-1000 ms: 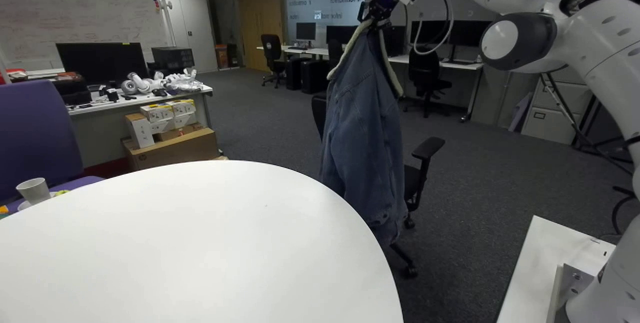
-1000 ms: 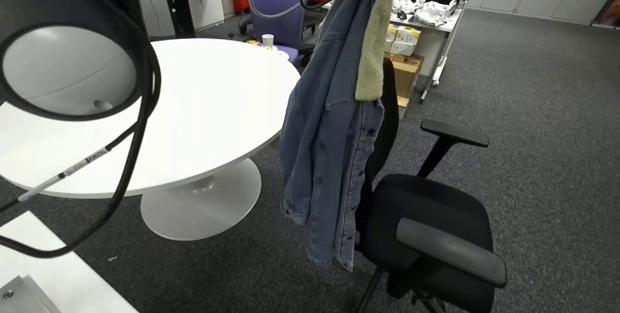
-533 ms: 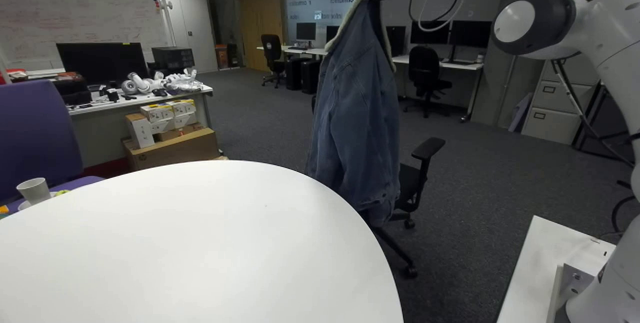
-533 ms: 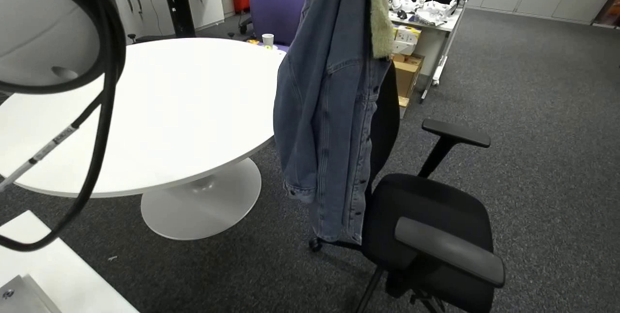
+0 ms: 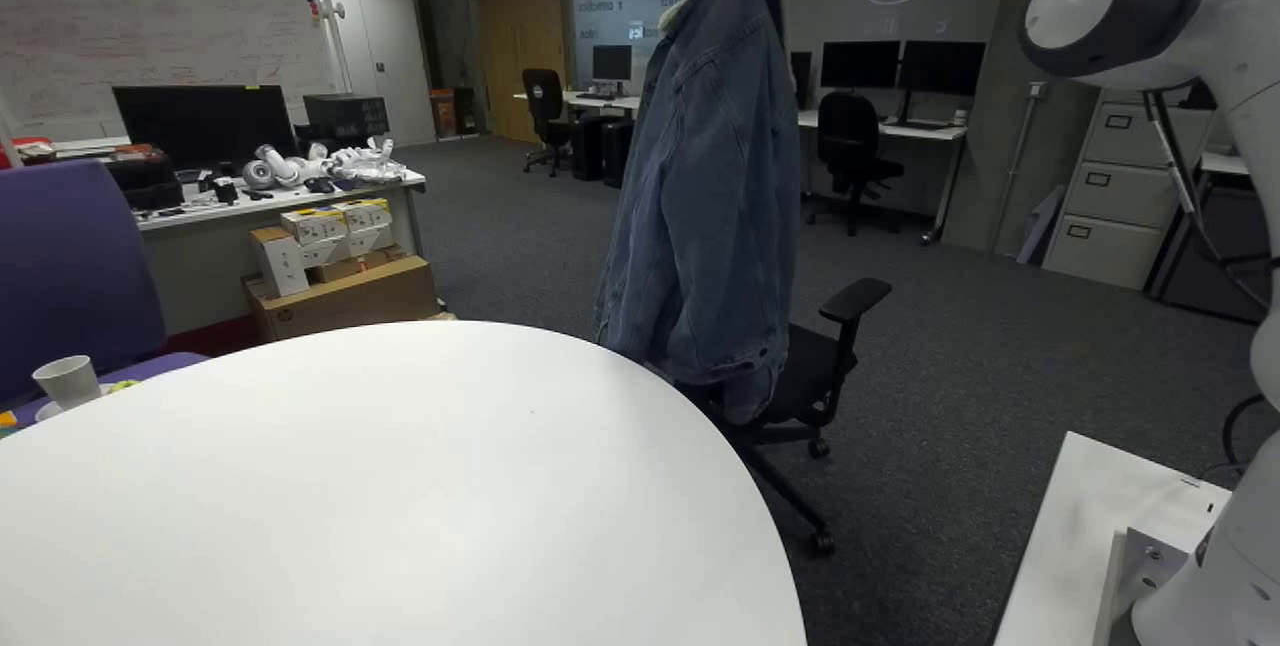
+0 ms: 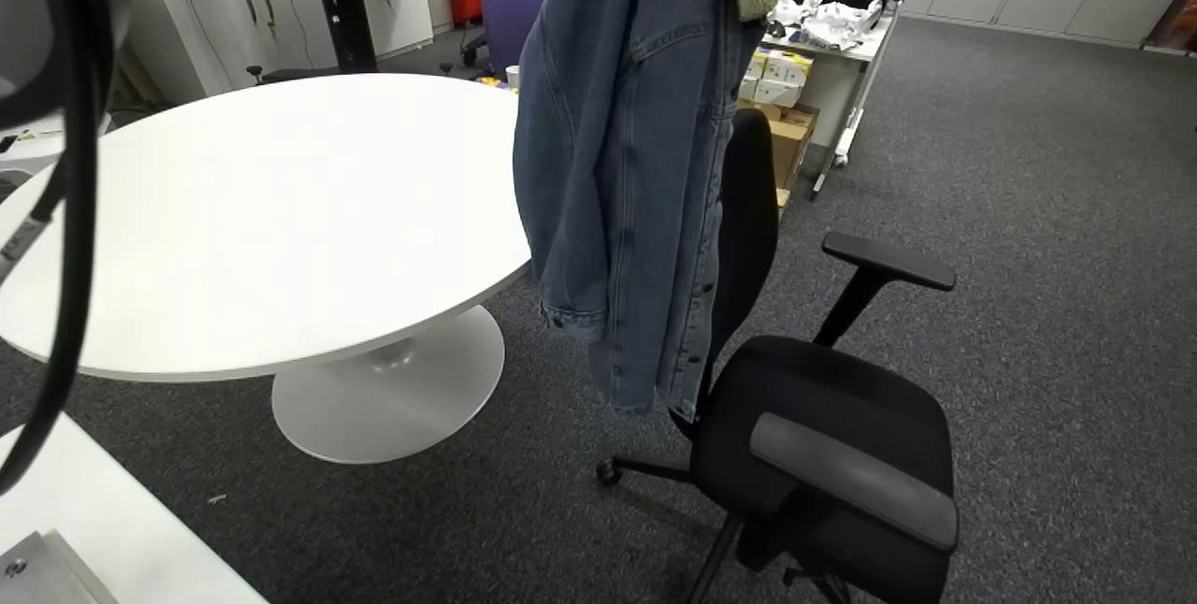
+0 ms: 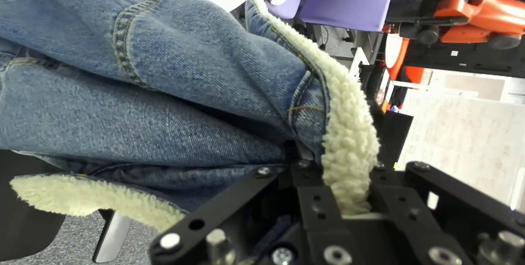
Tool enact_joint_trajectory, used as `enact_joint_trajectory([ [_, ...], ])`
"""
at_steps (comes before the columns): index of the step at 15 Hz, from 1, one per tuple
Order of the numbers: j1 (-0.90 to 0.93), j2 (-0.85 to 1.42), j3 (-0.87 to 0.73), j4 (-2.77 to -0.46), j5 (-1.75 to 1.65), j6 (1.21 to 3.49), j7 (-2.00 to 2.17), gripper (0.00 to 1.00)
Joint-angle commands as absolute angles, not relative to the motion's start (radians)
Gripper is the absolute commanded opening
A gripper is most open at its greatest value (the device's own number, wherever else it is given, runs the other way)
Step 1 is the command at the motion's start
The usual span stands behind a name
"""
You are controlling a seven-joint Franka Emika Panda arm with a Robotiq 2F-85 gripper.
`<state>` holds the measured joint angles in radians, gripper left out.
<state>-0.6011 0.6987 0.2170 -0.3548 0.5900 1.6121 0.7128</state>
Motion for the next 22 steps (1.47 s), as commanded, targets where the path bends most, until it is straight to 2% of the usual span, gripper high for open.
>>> enact_joint_trajectory([
  [1, -0.659, 0.627, 0.258, -0.357, 0.672, 1.541, 0.67, 0.03],
  [3, -0.683, 0.622, 0.253, -0.355, 0.69, 1.514, 0.597, 0.03],
  [10, -0.68, 0.66, 0.228, -0.363, 0.696, 1.693, 0.56, 0.03],
  [22, -0.498, 0.791, 0.205, -0.352, 0.637, 1.947, 0.548, 0.03],
])
